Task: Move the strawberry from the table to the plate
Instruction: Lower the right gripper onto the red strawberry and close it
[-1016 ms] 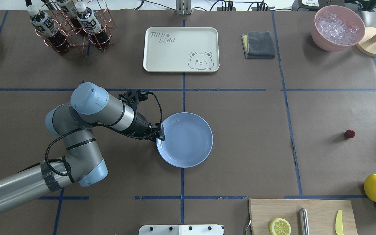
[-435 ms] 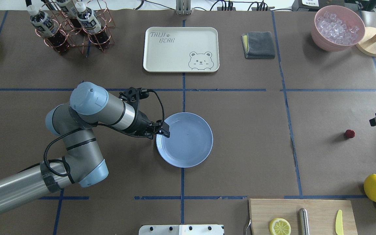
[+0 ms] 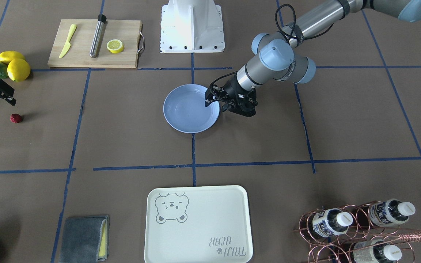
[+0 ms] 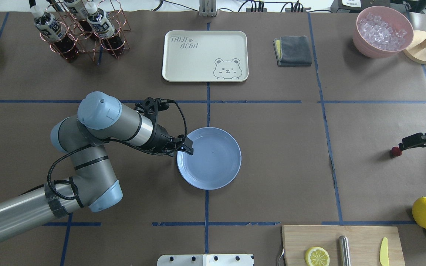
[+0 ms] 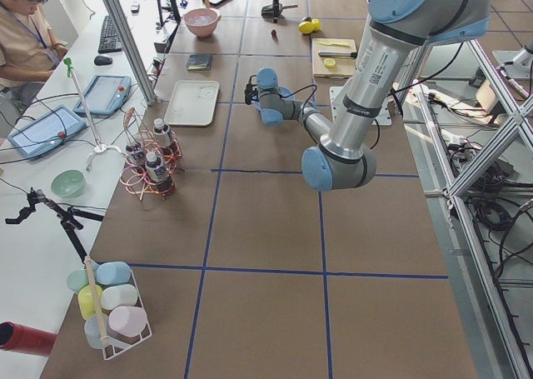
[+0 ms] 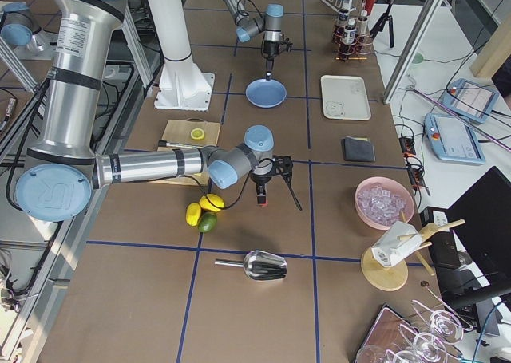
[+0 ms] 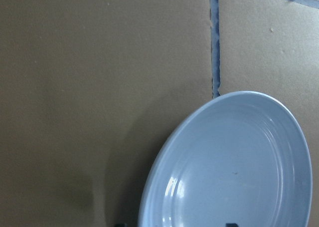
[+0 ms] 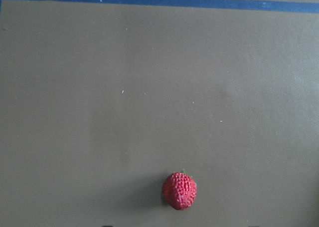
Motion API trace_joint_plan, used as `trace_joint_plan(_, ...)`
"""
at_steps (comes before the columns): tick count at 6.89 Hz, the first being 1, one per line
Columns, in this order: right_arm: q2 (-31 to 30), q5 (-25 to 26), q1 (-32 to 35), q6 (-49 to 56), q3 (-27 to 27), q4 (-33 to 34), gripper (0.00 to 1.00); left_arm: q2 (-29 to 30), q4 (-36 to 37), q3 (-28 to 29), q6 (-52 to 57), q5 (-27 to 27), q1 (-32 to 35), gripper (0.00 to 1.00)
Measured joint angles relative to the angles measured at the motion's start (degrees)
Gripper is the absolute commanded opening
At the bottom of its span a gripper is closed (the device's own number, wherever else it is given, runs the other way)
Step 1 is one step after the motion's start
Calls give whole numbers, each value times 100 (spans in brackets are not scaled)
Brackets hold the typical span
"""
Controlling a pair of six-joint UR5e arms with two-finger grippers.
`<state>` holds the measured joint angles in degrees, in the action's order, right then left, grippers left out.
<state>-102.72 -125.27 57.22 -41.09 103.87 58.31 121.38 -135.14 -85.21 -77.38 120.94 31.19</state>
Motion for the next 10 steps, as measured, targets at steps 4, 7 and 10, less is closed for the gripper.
trace_joint_plan(4, 121, 502, -529, -9, -450, -340, 87, -15, -1, -4, 5, -6, 1, 76)
trace_joint_plan(7, 331, 563, -620, 8, -691, -354, 50, -40, -1, -4, 12, -9, 1, 76)
trace_joint_plan(10, 347, 565, -617, -7, -700, -355, 0, -47, -3, -3, 12, -9, 1, 76)
